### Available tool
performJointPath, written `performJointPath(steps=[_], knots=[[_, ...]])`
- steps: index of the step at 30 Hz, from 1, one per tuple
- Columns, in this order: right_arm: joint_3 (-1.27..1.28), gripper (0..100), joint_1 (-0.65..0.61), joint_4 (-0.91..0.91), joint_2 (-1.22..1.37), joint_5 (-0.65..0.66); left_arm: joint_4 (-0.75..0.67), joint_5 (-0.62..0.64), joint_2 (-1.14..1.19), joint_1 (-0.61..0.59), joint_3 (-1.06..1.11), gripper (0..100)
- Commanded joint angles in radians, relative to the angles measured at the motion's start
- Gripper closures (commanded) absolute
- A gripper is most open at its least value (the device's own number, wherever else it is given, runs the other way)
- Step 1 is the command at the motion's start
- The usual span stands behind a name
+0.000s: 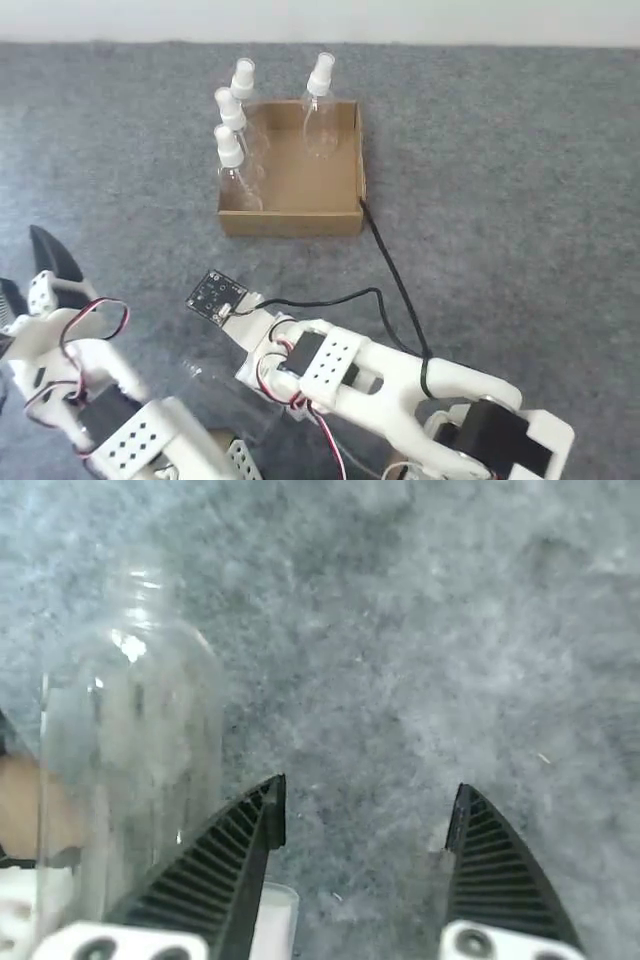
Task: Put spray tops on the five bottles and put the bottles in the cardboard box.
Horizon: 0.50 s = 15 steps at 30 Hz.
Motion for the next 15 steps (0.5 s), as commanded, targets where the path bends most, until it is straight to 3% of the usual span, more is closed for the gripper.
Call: performJointPath(steps=[1,6,15], knots=[[-0.078,88.7,0.016,0.044,-0.022,0.025,-0.031,0.009,-0.012,-0.003,-0.016,74],[-0.077,97.7,0.018,0.048,-0.042,0.098,-0.029,0.009,-0.012,-0.003,-0.016,74],[-0.081,97.7,0.071,0.137,-0.170,0.100,-0.031,0.009,-0.012,-0.003,-0.015,74]])
